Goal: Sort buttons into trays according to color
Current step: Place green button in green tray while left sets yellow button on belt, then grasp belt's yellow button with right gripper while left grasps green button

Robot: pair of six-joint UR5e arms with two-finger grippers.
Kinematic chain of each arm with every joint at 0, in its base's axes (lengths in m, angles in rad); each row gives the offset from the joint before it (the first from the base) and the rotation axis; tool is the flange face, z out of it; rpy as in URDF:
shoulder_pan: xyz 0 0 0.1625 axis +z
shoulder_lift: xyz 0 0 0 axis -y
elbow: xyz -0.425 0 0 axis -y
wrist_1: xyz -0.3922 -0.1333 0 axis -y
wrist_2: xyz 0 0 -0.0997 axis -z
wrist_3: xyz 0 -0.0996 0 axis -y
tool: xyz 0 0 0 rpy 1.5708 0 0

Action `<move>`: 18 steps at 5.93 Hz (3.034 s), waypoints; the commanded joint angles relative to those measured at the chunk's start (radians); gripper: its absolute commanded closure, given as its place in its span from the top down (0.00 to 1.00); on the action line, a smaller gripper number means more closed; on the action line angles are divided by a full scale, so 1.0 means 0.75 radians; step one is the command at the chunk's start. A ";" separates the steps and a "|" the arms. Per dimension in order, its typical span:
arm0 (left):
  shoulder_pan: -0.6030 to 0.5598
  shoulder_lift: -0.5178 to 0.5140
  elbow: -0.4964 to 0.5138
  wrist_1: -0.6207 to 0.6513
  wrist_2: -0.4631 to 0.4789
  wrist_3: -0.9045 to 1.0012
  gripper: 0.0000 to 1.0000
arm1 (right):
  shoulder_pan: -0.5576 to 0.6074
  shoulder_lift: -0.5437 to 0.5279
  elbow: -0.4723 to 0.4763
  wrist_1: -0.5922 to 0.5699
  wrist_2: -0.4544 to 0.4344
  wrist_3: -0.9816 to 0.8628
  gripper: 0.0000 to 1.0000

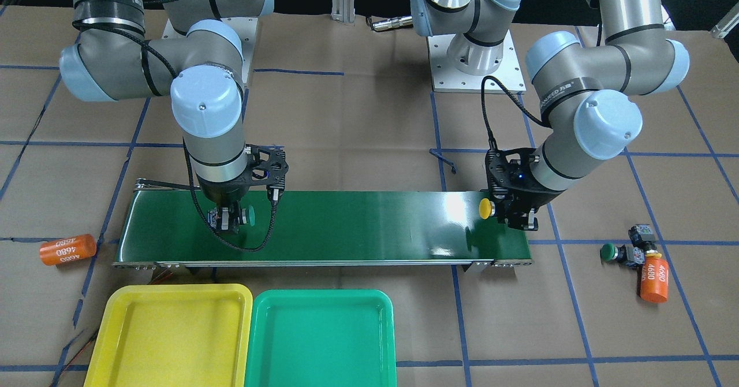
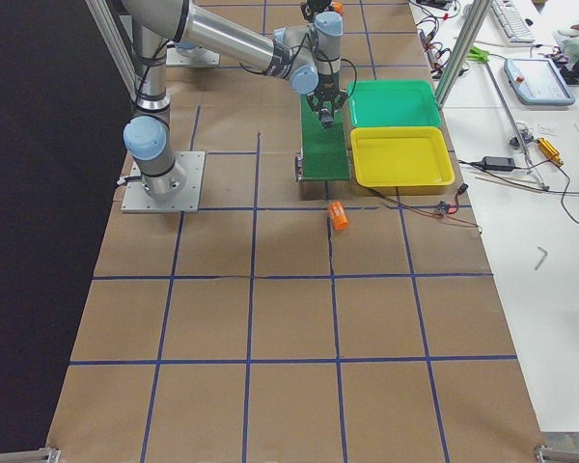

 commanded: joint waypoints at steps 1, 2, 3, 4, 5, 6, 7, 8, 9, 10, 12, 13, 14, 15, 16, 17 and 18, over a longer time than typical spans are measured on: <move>-0.069 -0.030 -0.014 0.065 0.002 -0.075 0.15 | -0.004 0.033 -0.128 -0.090 0.018 -0.011 0.09; -0.069 -0.026 -0.012 0.065 0.004 -0.065 0.29 | -0.001 0.145 -0.238 -0.164 0.024 -0.009 0.09; -0.065 -0.026 0.005 0.065 0.010 -0.057 0.90 | 0.005 0.267 -0.359 -0.199 0.095 0.001 0.09; -0.055 -0.020 0.011 0.065 0.012 -0.057 0.92 | 0.011 0.366 -0.467 -0.212 0.189 0.004 0.09; 0.000 -0.001 0.013 0.063 0.006 -0.053 0.95 | 0.019 0.462 -0.515 -0.307 0.277 0.004 0.10; 0.112 0.011 0.021 0.037 0.004 0.018 0.95 | 0.023 0.521 -0.515 -0.389 0.341 0.006 0.10; 0.202 0.017 0.033 0.000 0.006 0.201 0.95 | 0.023 0.554 -0.511 -0.404 0.428 0.008 0.21; 0.314 0.003 0.066 -0.007 0.006 0.444 0.95 | 0.023 0.565 -0.493 -0.382 0.490 0.026 0.96; 0.410 -0.021 0.066 -0.005 0.006 0.635 0.95 | 0.023 0.545 -0.481 -0.335 0.487 0.034 1.00; 0.450 -0.038 0.066 0.016 0.028 0.734 0.95 | 0.021 0.476 -0.483 -0.205 0.365 0.034 1.00; 0.489 -0.136 0.072 0.203 0.144 0.832 0.95 | 0.017 0.219 -0.460 0.185 0.264 0.032 1.00; 0.540 -0.168 0.072 0.212 0.145 0.847 0.95 | 0.013 0.106 -0.406 0.347 0.193 0.032 1.00; 0.550 -0.185 0.072 0.216 0.145 0.873 0.95 | -0.011 -0.031 -0.271 0.387 0.145 0.018 1.00; 0.552 -0.207 0.072 0.273 0.143 0.906 0.95 | -0.010 -0.152 -0.126 0.373 0.143 0.032 1.00; 0.552 -0.232 0.080 0.314 0.137 0.915 0.95 | -0.010 -0.167 -0.096 0.359 0.153 0.036 1.00; 0.550 -0.273 0.137 0.315 0.131 0.913 0.94 | -0.008 -0.165 -0.096 0.353 0.161 0.059 1.00; 0.550 -0.324 0.156 0.319 0.133 0.913 0.94 | -0.006 -0.163 -0.094 0.351 0.165 0.091 1.00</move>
